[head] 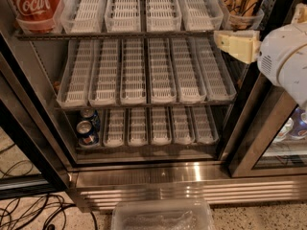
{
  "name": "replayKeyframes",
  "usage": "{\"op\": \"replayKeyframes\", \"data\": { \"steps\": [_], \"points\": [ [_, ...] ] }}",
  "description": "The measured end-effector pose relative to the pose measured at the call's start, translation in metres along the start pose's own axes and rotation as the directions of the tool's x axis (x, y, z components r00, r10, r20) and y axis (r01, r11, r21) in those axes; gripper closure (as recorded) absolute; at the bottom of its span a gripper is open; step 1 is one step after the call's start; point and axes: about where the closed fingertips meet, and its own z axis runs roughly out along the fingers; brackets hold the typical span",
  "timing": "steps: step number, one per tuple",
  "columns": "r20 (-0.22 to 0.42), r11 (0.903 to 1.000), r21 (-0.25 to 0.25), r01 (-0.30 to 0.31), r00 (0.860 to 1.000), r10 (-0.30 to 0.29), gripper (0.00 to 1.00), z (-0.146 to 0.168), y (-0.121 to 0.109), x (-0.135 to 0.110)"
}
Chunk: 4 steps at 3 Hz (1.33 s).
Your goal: Pick orange can from top shelf of fridge
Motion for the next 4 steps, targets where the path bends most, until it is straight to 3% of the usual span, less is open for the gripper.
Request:
{"op": "replayKeyframes", "data": {
  "steps": [2,4],
  "points": [
    [0.046,0.9985,0.004,-0.055,0.997,0.055,0.24,0.013,0.009,-0.010],
    [0.094,0.9967,0.038,-0.072,0.993,0.068,0.28,0.025,0.007,-0.016]
  ]
}}
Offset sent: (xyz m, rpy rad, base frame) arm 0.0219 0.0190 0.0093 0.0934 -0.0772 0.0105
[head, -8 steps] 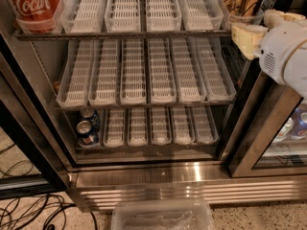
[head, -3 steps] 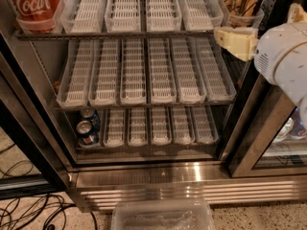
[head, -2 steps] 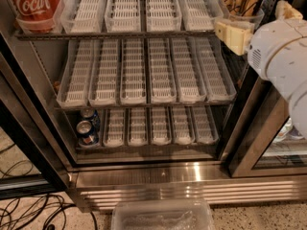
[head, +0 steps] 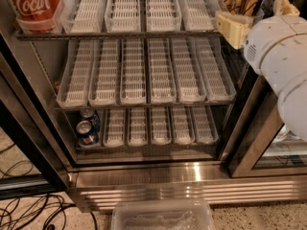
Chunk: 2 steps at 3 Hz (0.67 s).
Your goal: Pick orange can from top shelf of fridge
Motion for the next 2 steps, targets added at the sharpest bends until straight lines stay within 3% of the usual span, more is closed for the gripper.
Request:
{"op": "replayKeyframes", "data": {
  "steps": [2],
  "points": [
    [0.003,0.9995,0.031,0.003,1.000,-0.003,0.33,0.021,-0.009,0.004]
  ]
}}
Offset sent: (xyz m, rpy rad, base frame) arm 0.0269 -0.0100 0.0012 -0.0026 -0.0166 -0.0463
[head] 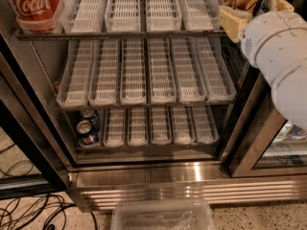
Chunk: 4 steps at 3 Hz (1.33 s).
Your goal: Pick orange can from top shelf of fridge
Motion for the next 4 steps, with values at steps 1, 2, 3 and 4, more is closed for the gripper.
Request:
{"op": "replayKeyframes", "data": {
  "steps": [1,2,3,4],
  "points": [
    [-0.006,1.0000,-0.006,0.005,1.000,-0.005,0.32,0.007,0.000,0.000],
    [-0.014,0.9998,-0.003,0.017,1.000,-0.017,0.31,0.011,-0.002,0.001],
    [-0.021,0.9993,0.012,0.036,0.999,-0.035,0.29,0.021,-0.009,0.001],
    [-0.025,0.9995,0.012,0.029,0.999,-0.029,0.30,0.026,-0.010,0.000]
  ]
}}
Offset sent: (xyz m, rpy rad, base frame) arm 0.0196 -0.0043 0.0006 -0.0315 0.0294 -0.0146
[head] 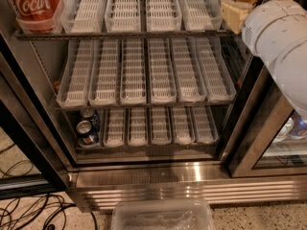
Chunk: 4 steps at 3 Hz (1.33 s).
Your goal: Pick orange can from top shelf of fridge
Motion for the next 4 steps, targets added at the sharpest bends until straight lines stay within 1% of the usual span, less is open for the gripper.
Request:
{"op": "replayKeyframes", "data": {
  "steps": [2,4],
  "points": [
    [-0.019,0.9989,-0.007,-0.046,0.999,0.046,0.30,0.0070,0.0000,0.0001],
    [-0.041,0.9946,-0.010,-0.103,0.994,0.103,0.30,0.0141,-0.0017,0.0023]
  ]
}}
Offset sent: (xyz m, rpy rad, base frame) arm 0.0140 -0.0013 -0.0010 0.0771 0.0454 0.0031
